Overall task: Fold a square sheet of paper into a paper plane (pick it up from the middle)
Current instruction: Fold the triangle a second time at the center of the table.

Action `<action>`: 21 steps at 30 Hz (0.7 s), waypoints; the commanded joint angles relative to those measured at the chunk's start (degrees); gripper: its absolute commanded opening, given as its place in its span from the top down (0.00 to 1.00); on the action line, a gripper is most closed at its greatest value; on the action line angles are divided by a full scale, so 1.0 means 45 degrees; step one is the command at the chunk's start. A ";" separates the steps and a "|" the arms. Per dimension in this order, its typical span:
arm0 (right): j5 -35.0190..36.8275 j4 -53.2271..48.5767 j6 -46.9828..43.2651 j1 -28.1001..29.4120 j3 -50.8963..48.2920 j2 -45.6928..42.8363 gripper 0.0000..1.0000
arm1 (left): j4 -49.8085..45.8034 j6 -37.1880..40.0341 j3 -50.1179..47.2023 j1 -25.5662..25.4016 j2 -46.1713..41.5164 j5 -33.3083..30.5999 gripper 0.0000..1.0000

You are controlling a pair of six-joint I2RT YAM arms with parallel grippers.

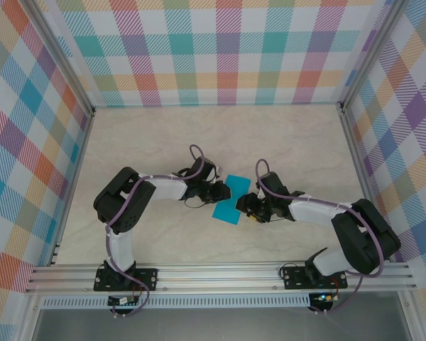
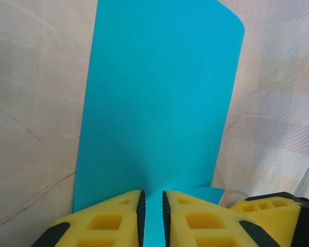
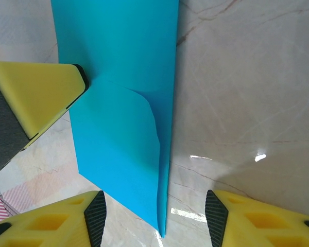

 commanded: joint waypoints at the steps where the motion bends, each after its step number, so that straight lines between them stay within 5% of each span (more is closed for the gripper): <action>1: -0.0401 0.0515 0.0246 -0.0047 0.0037 0.0268 0.44 | -0.1221 0.0282 -0.0062 -0.0072 -0.0065 -0.0541 0.80; 21: -0.0940 0.2209 0.0889 -0.0050 0.0322 0.1550 0.57 | -0.1124 0.0277 -0.0189 -0.0075 -0.0113 -0.0461 0.80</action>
